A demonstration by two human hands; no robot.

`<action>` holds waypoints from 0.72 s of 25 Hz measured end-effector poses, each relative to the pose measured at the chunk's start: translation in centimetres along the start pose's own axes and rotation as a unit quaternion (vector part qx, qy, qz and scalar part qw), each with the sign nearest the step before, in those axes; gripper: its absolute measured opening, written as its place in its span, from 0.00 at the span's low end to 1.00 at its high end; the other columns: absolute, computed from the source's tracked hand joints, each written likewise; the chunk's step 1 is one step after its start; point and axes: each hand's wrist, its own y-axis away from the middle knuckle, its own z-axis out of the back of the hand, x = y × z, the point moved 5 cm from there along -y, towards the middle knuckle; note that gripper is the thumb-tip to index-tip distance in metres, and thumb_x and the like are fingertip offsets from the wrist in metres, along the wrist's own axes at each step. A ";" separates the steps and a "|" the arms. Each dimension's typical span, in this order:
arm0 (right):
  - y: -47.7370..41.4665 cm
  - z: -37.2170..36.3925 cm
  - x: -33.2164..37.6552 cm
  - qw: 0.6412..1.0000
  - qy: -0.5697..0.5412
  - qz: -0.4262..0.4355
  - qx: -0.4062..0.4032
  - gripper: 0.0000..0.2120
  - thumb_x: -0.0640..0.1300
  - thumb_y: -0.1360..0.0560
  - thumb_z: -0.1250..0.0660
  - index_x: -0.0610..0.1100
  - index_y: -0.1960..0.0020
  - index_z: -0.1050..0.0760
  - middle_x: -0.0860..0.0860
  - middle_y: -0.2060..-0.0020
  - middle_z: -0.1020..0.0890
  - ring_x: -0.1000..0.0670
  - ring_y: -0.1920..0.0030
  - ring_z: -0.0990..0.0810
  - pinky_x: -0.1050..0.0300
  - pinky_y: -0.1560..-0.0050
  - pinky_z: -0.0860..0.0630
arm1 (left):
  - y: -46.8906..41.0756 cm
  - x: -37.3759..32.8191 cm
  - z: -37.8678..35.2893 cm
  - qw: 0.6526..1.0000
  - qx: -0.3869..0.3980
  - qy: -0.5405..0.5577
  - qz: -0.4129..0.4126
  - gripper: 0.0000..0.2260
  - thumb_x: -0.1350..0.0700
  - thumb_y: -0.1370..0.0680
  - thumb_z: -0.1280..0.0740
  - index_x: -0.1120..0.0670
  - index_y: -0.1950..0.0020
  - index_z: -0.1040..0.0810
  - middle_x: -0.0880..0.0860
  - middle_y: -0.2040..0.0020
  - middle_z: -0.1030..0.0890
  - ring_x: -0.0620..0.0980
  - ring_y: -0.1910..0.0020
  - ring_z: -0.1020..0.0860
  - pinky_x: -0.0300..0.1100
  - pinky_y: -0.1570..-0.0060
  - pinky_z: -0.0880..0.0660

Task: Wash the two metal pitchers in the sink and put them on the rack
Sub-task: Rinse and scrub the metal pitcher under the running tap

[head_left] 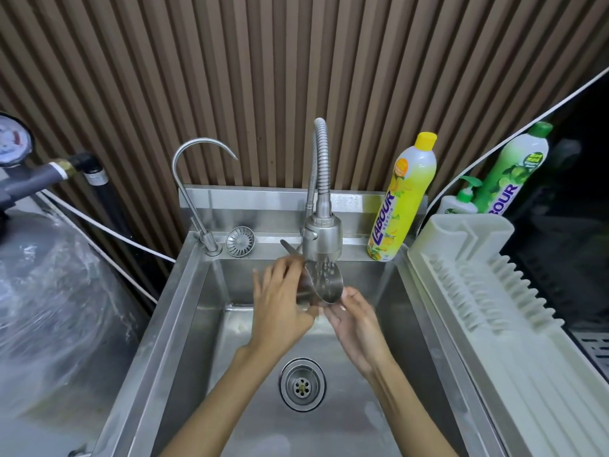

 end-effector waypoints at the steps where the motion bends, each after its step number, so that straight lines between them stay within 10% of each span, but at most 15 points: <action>1: 0.2 0.1 -0.5 0.999 0.020 -0.032 -0.005 0.13 0.42 0.31 0.30 0.38 0.50 0.28 0.42 0.54 0.18 0.47 0.56 0.17 0.57 0.54 0.18 | 0.6 -0.4 0.5 0.998 -0.002 -0.069 0.006 0.34 0.45 0.36 0.27 0.50 0.33 0.33 0.51 0.40 0.27 0.53 0.38 0.31 0.47 0.37 0.37; 6: 1.0 -0.5 3.8 0.920 0.371 -0.055 -0.117 0.11 0.47 0.25 0.34 0.38 0.57 0.24 0.41 0.61 0.17 0.48 0.68 0.17 0.53 0.62 0.17 | 1.7 0.9 -0.7 0.984 0.051 0.045 0.162 0.34 0.31 0.38 0.33 0.51 0.40 0.28 0.51 0.45 0.22 0.51 0.43 0.25 0.46 0.44 0.28; 11: 2.3 -3.8 8.6 0.665 0.697 0.148 -0.225 0.11 0.50 0.27 0.33 0.41 0.57 0.26 0.42 0.58 0.16 0.42 0.54 0.20 0.51 0.52 0.26 | 1.3 1.1 -5.3 0.865 0.169 0.409 0.237 0.28 0.39 0.46 0.25 0.45 0.50 0.25 0.50 0.46 0.17 0.49 0.46 0.19 0.49 0.46 0.21; 15: 1.6 -2.2 5.6 0.883 0.420 0.165 -0.132 0.07 0.40 0.26 0.33 0.46 0.60 0.31 0.50 0.56 0.17 0.58 0.56 0.20 0.62 0.51 0.27 | -0.5 1.2 -3.6 0.914 0.031 0.377 0.150 0.31 0.59 0.40 0.21 0.51 0.41 0.29 0.46 0.48 0.20 0.45 0.49 0.22 0.30 0.50 0.27; 18: 0.4 -0.7 1.4 0.993 0.092 0.054 -0.048 0.09 0.39 0.30 0.32 0.42 0.62 0.33 0.41 0.55 0.19 0.46 0.54 0.19 0.54 0.46 0.21 | -0.7 0.3 -0.9 0.984 -0.024 0.162 0.062 0.33 0.61 0.37 0.25 0.54 0.35 0.32 0.50 0.39 0.25 0.51 0.40 0.27 0.42 0.41 0.30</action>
